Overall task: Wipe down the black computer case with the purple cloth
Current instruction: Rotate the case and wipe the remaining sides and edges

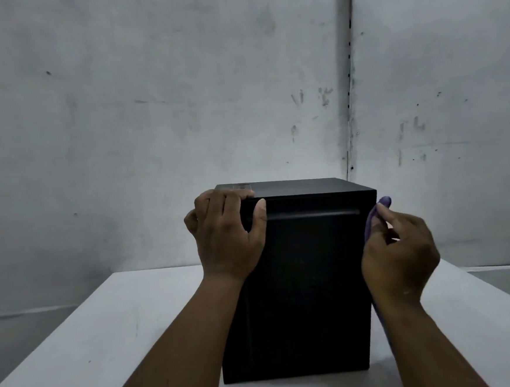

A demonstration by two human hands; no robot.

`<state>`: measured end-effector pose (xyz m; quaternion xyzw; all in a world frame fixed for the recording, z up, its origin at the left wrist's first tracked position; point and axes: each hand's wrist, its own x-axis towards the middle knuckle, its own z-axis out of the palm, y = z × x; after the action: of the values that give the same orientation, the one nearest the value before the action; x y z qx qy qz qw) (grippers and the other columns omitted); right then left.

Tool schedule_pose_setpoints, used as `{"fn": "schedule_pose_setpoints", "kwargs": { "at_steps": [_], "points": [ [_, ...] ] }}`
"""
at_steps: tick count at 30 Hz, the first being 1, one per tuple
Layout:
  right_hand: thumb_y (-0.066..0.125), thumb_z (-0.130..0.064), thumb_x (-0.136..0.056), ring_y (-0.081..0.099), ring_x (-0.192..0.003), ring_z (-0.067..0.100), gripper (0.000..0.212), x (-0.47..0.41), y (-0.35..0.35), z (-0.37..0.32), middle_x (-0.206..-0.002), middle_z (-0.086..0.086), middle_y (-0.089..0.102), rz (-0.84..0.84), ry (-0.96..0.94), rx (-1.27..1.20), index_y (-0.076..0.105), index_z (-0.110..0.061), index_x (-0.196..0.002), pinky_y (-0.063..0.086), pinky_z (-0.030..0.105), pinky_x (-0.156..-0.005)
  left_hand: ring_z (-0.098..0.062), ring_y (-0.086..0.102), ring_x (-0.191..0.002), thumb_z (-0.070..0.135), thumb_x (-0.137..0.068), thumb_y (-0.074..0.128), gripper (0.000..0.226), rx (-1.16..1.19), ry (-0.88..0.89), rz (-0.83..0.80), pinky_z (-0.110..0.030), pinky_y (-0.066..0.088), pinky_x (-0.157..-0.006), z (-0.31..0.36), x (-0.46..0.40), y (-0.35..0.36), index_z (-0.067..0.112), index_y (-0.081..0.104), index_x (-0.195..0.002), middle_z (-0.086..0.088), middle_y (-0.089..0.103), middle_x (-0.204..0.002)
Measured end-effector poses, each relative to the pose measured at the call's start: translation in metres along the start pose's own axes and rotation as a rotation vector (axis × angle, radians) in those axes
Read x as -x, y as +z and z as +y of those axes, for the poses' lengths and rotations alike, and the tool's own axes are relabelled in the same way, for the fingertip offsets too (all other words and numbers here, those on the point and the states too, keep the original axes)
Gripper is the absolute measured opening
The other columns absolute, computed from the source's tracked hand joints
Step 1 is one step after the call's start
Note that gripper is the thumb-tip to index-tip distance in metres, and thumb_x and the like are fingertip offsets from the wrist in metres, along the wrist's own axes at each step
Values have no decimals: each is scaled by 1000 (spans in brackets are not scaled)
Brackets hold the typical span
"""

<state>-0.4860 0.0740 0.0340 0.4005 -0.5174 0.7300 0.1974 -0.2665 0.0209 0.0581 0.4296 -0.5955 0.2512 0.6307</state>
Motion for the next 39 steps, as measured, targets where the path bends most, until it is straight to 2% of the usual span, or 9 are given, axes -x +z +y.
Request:
{"fn": "schedule_pose_setpoints", "kwargs": {
  "at_steps": [4, 10, 13, 15, 19, 21, 27, 34, 39],
  "points": [
    [69, 10, -88, 63, -86, 24, 23, 14, 7, -6, -97, 14, 71, 44, -139, -6, 79, -2, -104, 39, 11, -81, -23, 56, -118, 49, -95, 57, 27, -16, 2, 11, -44, 39, -90, 0, 0, 1, 27, 71, -103, 9, 66, -106],
    [65, -4, -95, 61, -91, 18, 17, 21, 6, 0, -102, 16, 69, 35, -240, -66, 78, 0, -105, 41, 3, -87, -23, 56, -117, 47, -94, 60, 24, -22, 17, 30, -43, 39, -90, 0, 1, 1, 27, 70, -103, 9, 65, -105],
    [73, -4, -92, 64, -83, 18, 29, 18, 6, 4, -112, 12, 65, 46, -62, -102, 71, -5, -121, 50, 21, -83, -24, 56, -116, 46, -94, 61, 24, -29, 22, 39, -44, 40, -90, -1, 1, 2, 26, 70, -102, 8, 66, -105],
    [74, -7, -92, 66, -82, 21, 30, 18, 7, 5, -107, 9, 68, 64, -18, -121, 70, -6, -122, 50, 25, -82, -24, 56, -116, 47, -94, 61, 24, -34, 21, 41, -45, 40, -90, 0, 1, 3, 26, 70, -102, 8, 66, -105],
    [75, -2, -93, 61, -81, 17, 18, 37, 14, -10, -90, 11, 69, -22, -335, -111, 77, -2, -111, 40, 7, -83, -23, 56, -117, 47, -94, 60, 25, -36, 21, 46, -43, 40, -91, 0, 1, 5, 26, 71, -102, 8, 66, -104],
    [75, 1, -92, 60, -79, 16, 15, 49, 19, -17, -88, 11, 67, -118, -448, -136, 79, 0, -107, 42, 6, -82, -23, 56, -117, 47, -94, 60, 25, -28, 17, 47, -43, 40, -91, 0, 1, 5, 26, 70, -102, 8, 66, -105],
    [75, -3, -92, 63, -92, 21, 15, 40, 28, -17, -101, 15, 68, 56, -200, -92, 79, -2, -106, 43, 13, -86, -21, 54, -119, 47, -94, 60, 24, -20, 23, 28, -39, 36, -92, -1, 1, 1, 27, 70, -103, 10, 65, -107],
    [70, 0, -94, 63, -83, 16, 12, 63, 30, -29, -90, 13, 67, -142, -458, -154, 79, 4, -102, 43, 6, -87, -22, 55, -118, 46, -93, 62, 24, -19, 23, 21, -40, 36, -91, -1, 2, 1, 26, 70, -104, 9, 66, -107],
    [74, 3, -91, 54, -77, 7, 11, 53, 29, -35, -85, 11, 65, -14, -347, -124, 79, 3, -101, 44, 5, -79, -20, 54, -118, 47, -93, 61, 24, -11, 22, -4, -38, 35, -91, -2, 1, -2, 28, 70, -105, 11, 64, -107]
  ]
}}
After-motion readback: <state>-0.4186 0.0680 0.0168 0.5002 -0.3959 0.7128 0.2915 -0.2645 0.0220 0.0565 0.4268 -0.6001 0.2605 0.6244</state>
